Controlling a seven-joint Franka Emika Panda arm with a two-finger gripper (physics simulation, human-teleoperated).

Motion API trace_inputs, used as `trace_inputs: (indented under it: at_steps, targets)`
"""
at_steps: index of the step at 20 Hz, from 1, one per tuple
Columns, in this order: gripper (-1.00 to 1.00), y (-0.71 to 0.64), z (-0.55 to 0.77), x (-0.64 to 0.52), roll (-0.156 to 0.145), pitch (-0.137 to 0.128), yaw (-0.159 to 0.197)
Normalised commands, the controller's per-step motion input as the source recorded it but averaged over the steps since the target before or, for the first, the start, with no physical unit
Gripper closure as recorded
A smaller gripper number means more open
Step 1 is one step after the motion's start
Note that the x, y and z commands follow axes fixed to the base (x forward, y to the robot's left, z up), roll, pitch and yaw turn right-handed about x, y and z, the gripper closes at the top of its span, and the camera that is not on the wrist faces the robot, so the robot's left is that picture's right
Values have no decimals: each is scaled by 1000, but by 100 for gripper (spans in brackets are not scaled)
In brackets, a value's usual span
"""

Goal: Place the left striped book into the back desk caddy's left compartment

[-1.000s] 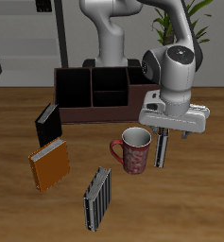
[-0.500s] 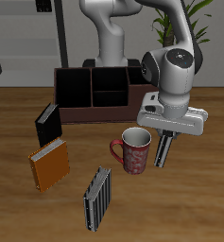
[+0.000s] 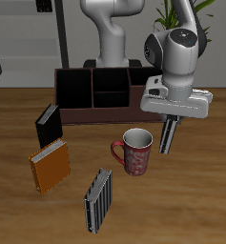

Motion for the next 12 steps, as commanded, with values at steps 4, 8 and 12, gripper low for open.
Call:
trace_inputs:
  at_steps: [4, 8, 12]
  targets:
    - [100, 86, 546, -491, 47, -12, 99]
    - [100, -32, 553, -435, 49, -41, 86]
    - [100, -125, 668, -476, 61, -74, 82]
